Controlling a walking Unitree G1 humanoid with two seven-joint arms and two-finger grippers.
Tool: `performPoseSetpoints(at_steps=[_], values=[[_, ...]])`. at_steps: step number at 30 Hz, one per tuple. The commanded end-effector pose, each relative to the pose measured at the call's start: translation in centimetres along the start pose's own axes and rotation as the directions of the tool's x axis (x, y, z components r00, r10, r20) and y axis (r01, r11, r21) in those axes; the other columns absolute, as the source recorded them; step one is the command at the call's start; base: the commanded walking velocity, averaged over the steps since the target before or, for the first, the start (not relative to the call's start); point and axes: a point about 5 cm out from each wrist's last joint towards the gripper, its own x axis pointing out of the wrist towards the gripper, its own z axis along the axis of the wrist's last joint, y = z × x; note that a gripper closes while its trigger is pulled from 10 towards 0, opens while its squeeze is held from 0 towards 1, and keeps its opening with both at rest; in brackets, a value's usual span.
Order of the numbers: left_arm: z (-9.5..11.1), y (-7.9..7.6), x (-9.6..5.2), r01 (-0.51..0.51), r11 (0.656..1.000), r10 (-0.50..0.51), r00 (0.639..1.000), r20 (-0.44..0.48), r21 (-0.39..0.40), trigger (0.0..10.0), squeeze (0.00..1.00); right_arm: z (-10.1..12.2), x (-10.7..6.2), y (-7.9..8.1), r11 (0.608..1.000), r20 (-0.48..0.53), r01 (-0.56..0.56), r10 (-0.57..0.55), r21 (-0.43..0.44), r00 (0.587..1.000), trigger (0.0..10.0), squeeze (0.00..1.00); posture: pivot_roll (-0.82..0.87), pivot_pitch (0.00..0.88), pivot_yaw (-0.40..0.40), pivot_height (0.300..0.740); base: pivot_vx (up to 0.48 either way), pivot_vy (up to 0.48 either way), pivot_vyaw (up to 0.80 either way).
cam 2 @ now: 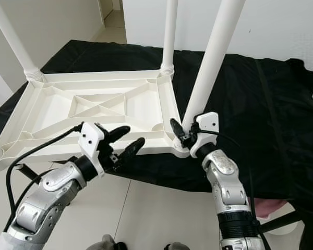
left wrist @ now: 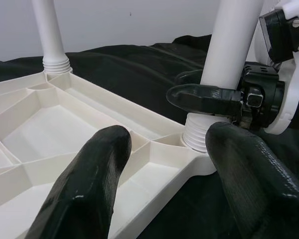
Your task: Building children table
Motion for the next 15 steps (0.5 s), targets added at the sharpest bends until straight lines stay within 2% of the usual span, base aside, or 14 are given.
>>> performPoseSetpoints(at_steps=[1, 3, 5, 10, 15], values=[[0.2, -0.6, 0.0, 0.077, 0.997, -0.077, 0.997, 0.002, 0.01, 10.0, 0.0, -2.5, -0.9, -0.2, 0.999, -0.109, 0.043, -0.04, 0.026, 0.993, 10.0, 0.0, -0.08, 0.094, 0.06, 0.74, 0.0, 0.0, 0.0], [0.2, -0.6, 0.0, 0.074, 0.997, -0.074, 0.997, 0.004, 0.009, 10.0, 0.0, -1.8, -1.7, 0.4, 0.997, 0.01, 0.074, -0.075, 0.014, 0.997, 10.0, 0.0, -0.08, 0.1, 0.057, 0.74, 0.0, 0.0, 0.0], [0.2, -0.6, 0.0, 0.072, 0.997, -0.072, 0.997, 0.004, 0.008, 10.0, 0.0, -1.9, -2.1, 0.7, 0.996, 0.035, 0.085, -0.087, 0.038, 0.996, 10.0, 0.0, -0.08, 0.1, 0.057, 0.74, 0.0, 0.0, 0.0], [0.3, -0.6, 0.0, 0.071, 0.997, -0.071, 0.997, 0.005, 0.008, 10.0, 0.0, -2.2, -2.7, 1.5, 0.994, 0.063, 0.086, -0.09, 0.066, 0.994, 10.0, 0.0, -0.08, 0.1, 0.057, 0.74, 0.0, 0.0, 0.0], [0.3, -0.6, 0.0, 0.071, 0.997, -0.071, 0.997, 0.006, 0.009, 10.0, 0.0, -2.6, -2.7, 1.8, 0.993, 0.04, 0.086, -0.089, 0.078, 0.995, 10.0, 0.0, -0.08, 0.1, 0.057, 0.74, 0.0, 0.0, 0.0]])
